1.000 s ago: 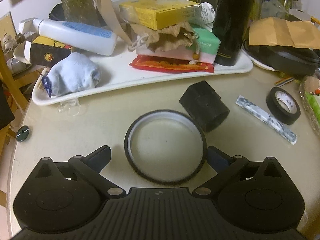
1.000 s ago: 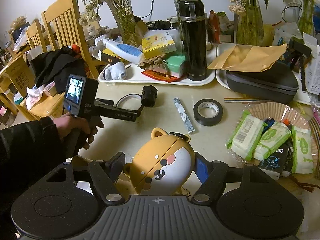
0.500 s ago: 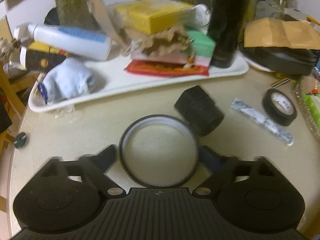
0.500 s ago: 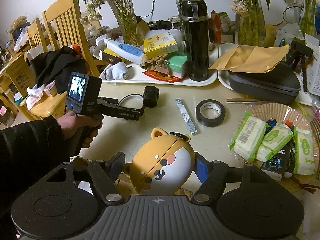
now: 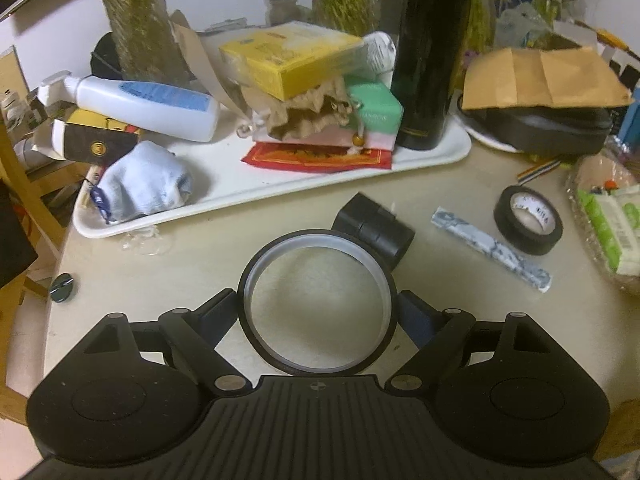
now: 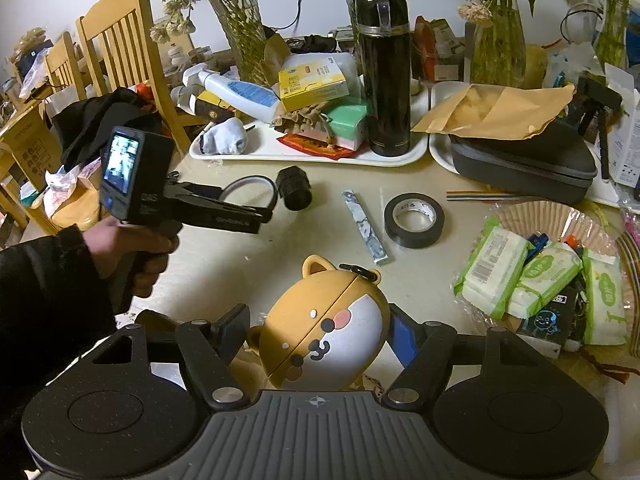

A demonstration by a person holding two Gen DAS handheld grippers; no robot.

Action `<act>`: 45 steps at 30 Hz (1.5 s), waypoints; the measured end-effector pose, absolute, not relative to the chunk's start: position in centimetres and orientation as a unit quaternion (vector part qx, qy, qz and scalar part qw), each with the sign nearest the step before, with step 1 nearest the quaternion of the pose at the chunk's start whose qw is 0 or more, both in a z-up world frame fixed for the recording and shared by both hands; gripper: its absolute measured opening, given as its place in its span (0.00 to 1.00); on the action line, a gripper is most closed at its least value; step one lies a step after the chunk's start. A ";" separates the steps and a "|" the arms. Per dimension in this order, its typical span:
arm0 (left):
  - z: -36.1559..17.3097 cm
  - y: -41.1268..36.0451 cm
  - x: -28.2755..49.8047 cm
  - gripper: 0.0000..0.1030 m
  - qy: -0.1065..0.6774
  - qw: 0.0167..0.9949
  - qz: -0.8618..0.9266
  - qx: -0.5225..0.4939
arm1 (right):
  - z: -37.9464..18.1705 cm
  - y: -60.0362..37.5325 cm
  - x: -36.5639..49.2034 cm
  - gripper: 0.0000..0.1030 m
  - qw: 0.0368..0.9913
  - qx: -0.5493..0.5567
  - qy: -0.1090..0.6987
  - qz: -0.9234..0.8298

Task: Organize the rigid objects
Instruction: 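Carry tape ring with left tool while right tool carries dog case to box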

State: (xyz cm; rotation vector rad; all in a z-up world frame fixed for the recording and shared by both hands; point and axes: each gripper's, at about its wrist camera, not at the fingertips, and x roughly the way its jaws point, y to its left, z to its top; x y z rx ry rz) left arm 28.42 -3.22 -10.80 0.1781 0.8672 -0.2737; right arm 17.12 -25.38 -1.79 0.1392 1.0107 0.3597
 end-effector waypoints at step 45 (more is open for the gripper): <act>0.1 -1.3 12.0 0.83 0.356 0.920 -0.161 0.022 | -0.8 -22.9 15.9 0.72 0.861 0.039 0.478 0.172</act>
